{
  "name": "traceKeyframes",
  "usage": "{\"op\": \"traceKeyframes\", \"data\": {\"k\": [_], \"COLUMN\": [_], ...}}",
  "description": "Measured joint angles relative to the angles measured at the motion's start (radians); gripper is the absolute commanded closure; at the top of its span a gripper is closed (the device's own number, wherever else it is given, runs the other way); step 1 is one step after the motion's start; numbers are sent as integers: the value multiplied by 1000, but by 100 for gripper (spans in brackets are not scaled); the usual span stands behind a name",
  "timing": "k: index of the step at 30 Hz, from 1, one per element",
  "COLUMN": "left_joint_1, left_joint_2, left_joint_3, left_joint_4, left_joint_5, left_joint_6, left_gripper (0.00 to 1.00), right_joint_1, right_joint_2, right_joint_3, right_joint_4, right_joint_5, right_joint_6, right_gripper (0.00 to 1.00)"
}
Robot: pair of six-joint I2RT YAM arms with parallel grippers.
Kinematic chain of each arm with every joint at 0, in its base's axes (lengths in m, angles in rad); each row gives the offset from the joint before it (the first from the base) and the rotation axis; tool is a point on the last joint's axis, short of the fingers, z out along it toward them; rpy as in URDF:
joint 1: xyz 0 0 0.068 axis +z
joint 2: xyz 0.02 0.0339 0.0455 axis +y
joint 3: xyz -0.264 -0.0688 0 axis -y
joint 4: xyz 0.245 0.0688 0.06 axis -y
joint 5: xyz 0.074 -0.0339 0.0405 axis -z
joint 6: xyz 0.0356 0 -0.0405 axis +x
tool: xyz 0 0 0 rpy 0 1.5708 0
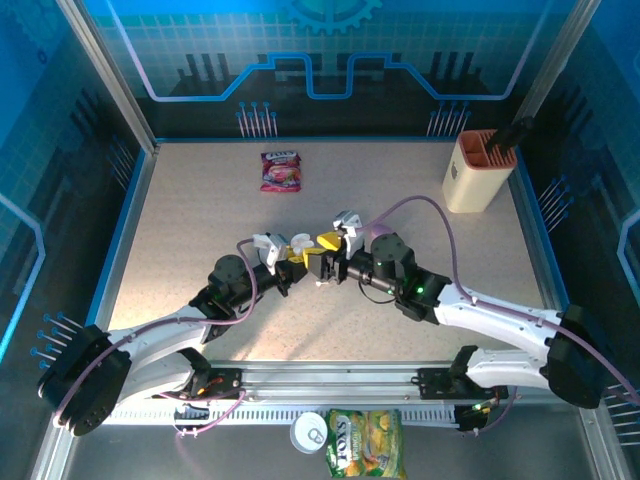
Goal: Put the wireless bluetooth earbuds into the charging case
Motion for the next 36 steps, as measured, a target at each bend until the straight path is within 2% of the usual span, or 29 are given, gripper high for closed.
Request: {"op": "traceKeyframes", "data": {"k": [4, 11, 36], "left_joint_1": [0, 0, 14], "left_joint_2": [-6, -39, -45], "left_joint_3": [0, 0, -10], "left_joint_4": [0, 0, -9], "left_joint_5": [5, 26, 25], "left_joint_6": [16, 28, 27], "left_gripper": [91, 91, 91], "right_joint_1": [-17, -25, -24], "right_joint_2": [-11, 3, 105], "right_joint_3": [-24, -26, 50], "right_joint_4": [-11, -31, -85], "right_joint_5": [3, -1, -38], "right_joint_6": [23, 45, 32], "right_gripper": [55, 60, 53]}}
